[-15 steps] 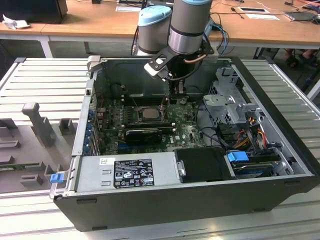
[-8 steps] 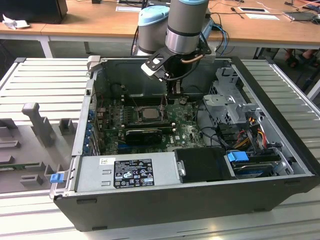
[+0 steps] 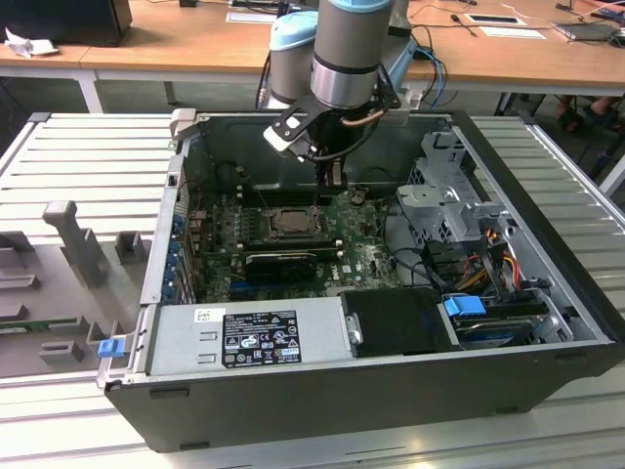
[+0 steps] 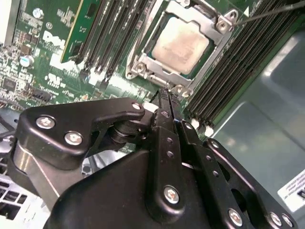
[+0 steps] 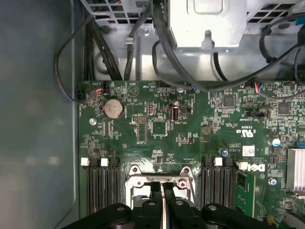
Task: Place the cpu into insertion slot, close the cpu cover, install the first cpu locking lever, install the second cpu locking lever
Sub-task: 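Close the cpu cover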
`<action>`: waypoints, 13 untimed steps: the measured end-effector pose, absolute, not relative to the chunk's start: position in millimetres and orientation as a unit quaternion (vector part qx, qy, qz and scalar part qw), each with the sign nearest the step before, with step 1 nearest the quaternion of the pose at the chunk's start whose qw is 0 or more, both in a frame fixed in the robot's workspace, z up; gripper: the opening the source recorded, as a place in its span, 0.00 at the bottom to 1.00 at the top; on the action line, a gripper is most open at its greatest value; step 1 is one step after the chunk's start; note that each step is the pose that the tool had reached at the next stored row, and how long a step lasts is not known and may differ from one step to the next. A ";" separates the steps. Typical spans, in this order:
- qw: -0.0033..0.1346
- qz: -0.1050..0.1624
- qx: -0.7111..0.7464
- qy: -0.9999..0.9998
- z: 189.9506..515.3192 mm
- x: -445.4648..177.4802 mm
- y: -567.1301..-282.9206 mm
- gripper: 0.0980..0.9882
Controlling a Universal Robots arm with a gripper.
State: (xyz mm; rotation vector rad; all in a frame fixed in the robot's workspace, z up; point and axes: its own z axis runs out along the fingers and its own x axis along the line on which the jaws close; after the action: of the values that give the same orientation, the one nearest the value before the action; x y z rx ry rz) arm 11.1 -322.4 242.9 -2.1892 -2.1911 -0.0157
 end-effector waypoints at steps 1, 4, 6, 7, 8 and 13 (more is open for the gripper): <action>0.022 -0.005 -0.706 -0.708 240.9 8.9 -322.4 0.07; 0.021 -0.006 -0.704 -0.710 235.9 1.6 -322.4 0.07; 0.021 -0.006 -0.702 -0.712 235.1 -2.1 -322.4 0.07; 0.021 -0.006 -0.698 -0.716 234.0 -3.8 -322.4 0.07; 0.021 -0.005 -0.694 -0.719 233.3 -4.5 -322.4 0.07; 0.024 -0.008 -0.688 -0.725 233.0 -13.2 -322.4 0.07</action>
State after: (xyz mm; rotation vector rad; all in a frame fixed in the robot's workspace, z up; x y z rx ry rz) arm -13.2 -322.4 233.0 -2.1295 -2.2449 -0.0233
